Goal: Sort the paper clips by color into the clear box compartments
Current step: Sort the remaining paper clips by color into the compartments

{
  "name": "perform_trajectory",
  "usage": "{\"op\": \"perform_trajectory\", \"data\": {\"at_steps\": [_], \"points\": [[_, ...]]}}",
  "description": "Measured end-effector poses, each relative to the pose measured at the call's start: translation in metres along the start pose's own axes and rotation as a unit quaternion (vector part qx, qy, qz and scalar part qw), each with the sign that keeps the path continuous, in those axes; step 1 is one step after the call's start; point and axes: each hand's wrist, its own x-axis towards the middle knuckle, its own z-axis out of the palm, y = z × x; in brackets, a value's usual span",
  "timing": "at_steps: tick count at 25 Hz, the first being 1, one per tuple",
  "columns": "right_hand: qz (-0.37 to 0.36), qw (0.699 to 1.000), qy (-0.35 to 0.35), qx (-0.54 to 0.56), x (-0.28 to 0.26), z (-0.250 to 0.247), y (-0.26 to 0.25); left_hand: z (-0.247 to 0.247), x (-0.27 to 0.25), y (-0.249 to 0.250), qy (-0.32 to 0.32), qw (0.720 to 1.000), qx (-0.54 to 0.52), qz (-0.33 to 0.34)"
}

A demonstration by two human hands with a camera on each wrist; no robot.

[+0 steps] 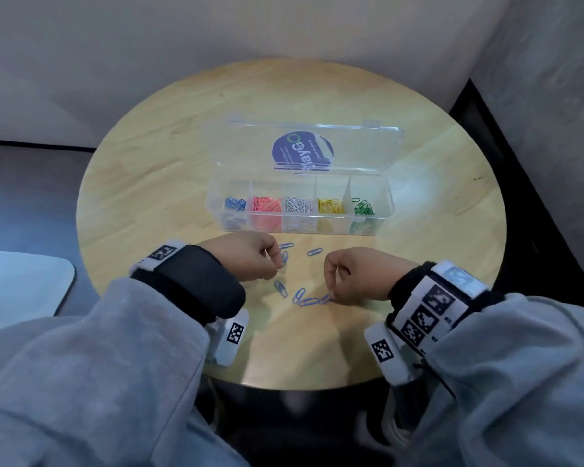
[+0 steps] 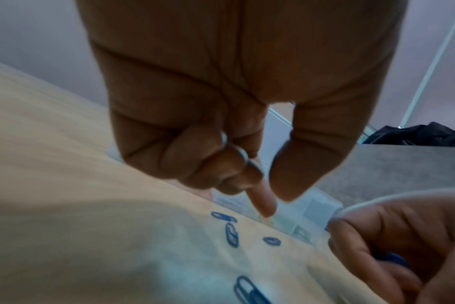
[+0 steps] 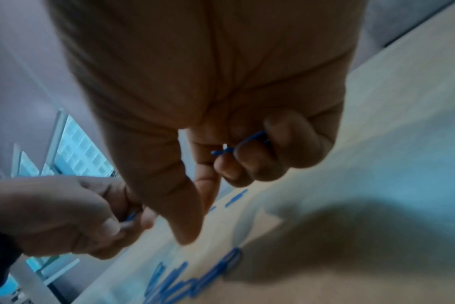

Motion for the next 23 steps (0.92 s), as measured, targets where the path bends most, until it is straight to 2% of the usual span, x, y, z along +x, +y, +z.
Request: {"op": "perform_trajectory", "data": {"at_steps": [3, 6, 17, 20, 21, 23], "points": [[0.015, 1.000, -0.022, -0.012, 0.002, 0.004, -0.002, 0.007, -0.003, -0.001, 0.000, 0.996, 0.090, 0.012], [0.019, 0.999, -0.023, -0.035, 0.005, 0.008, -0.004, 0.013, -0.001, -0.001, 0.013, 0.991, 0.136, 0.015], [0.028, 0.996, -0.038, -0.073, 0.006, 0.011, -0.004, 0.028, 0.004, 0.003, 0.009, 0.982, 0.188, 0.008], [0.028, 0.999, -0.038, -0.018, 0.004, 0.003, -0.002, 0.025, 0.004, 0.001, -0.007, 0.988, 0.153, 0.001], [0.025, 0.999, -0.031, 0.022, 0.003, -0.002, -0.002, 0.022, 0.003, 0.001, -0.020, 0.994, 0.103, -0.001], [0.010, 0.992, -0.015, 0.126, 0.003, -0.011, -0.001, 0.011, 0.000, 0.006, -0.046, 0.997, -0.069, 0.002]]}}
